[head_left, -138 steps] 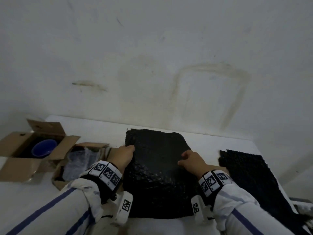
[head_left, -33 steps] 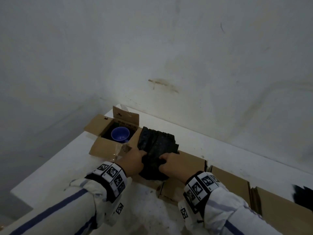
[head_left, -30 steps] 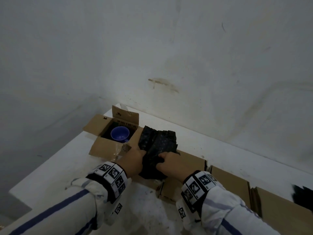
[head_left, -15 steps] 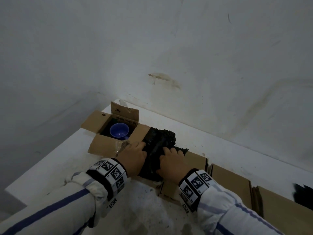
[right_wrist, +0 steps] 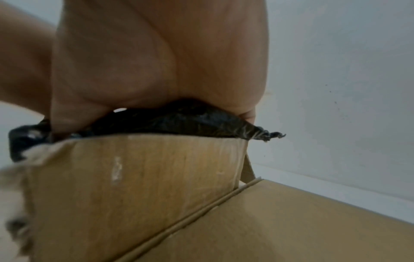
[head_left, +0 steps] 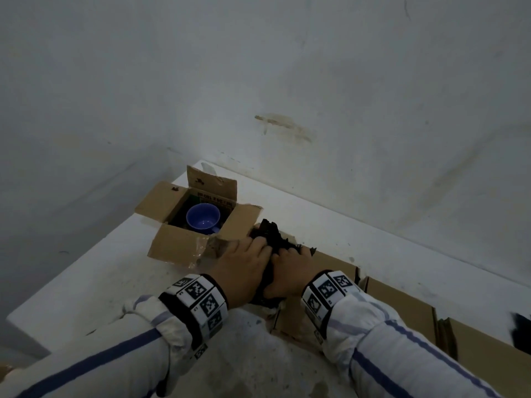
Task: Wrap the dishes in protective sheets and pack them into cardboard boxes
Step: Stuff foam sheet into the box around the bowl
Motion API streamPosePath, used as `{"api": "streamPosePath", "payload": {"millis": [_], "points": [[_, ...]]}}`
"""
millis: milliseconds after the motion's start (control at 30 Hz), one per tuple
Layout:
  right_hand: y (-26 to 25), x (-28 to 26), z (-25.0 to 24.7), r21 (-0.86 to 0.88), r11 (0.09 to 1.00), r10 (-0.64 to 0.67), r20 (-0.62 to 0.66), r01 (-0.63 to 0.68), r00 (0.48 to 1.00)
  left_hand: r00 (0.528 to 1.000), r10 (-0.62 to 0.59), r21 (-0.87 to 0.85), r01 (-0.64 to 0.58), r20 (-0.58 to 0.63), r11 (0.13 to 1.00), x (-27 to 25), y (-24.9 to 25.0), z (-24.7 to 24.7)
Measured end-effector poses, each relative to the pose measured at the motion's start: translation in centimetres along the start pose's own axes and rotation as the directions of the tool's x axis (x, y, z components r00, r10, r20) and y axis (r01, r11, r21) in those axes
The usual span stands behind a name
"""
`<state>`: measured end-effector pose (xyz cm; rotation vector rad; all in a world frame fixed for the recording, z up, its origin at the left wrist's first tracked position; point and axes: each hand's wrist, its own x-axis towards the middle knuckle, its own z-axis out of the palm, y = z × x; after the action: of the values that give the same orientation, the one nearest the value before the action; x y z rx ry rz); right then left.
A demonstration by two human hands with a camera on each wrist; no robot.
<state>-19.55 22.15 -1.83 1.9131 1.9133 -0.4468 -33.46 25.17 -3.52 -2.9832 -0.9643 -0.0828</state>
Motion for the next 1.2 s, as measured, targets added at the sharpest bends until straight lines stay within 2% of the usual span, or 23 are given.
{"api": "streamPosePath", "payload": {"millis": [33,67,100,167,267,333,400,467,567,633,733,800,900,1033,1200], "points": [[-0.1,0.1,0.1,-0.012,1.0,-0.005,-0.007,0.005,1.0,0.998,0.054,-0.079,-0.054,-0.014,0.995,0.2,0.0,0.1],[-0.2,0.1,0.1,-0.025,1.0,-0.008,-0.006,0.008,1.0,0.997,0.071,-0.178,-0.064,0.029,0.982,0.4,-0.1,0.2],[-0.2,0.1,0.1,-0.039,0.999,-0.004,-0.003,0.004,1.0,0.989,0.051,-0.25,-0.014,0.142,0.968,0.8,-0.2,0.4],[-0.4,-0.1,-0.1,-0.041,0.999,0.001,0.0,-0.001,1.0,0.938,-0.046,-0.234,0.133,0.343,0.963,1.4,-0.6,0.6],[0.5,-0.4,-1.3,0.072,0.997,-0.029,0.038,0.026,0.999,0.881,-0.133,-0.173,0.234,0.454,0.957,2.5,-0.9,1.1],[1.9,-0.7,-2.2,0.282,0.958,-0.058,0.023,0.049,0.998,0.877,-0.139,-0.187,0.249,0.461,0.95,2.9,-0.7,1.1],[3.0,-1.0,-2.4,0.349,0.937,0.025,-0.056,-0.004,0.998,0.892,-0.154,-0.202,0.259,0.425,0.945,3.0,-0.5,1.2],[3.2,-1.1,-2.3,0.267,0.956,0.134,-0.016,-0.125,0.991,0.904,-0.163,-0.215,0.264,0.396,0.94,3.2,-0.5,1.6],[1.9,-0.3,-1.8,0.164,0.982,0.081,0.073,-0.092,0.994,0.896,-0.18,-0.21,0.283,0.407,0.936,3.6,-0.3,2.2],[1.1,-0.1,-1.8,0.093,0.994,0.061,0.034,-0.064,0.998,0.881,-0.197,-0.188,0.301,0.429,0.935,4.0,-0.3,2.3],[0.5,0.0,-1.5,-0.065,0.995,0.072,-0.105,-0.079,0.992,0.877,-0.187,-0.213,0.306,0.442,0.928,4.2,-0.5,2.2],[0.5,0.0,-1.6,-0.131,0.988,0.073,-0.077,-0.082,0.994,0.879,-0.173,-0.234,0.3,0.444,0.925,4.2,-0.7,2.2],[0.6,0.5,-1.8,-0.098,0.992,0.077,0.032,-0.073,0.997,0.871,-0.165,-0.237,0.301,0.463,0.924,4.3,-0.9,2.1],[0.5,1.0,-1.5,-0.053,0.997,0.057,-0.013,-0.058,0.998,0.868,-0.16,-0.243,0.302,0.471,0.922,4.5,-0.9,2.0],[1.4,0.3,-1.8,-0.087,0.995,0.048,-0.007,-0.049,0.999,0.893,-0.17,-0.227,0.283,0.417,0.932,4.1,-0.9,2.5]]}}
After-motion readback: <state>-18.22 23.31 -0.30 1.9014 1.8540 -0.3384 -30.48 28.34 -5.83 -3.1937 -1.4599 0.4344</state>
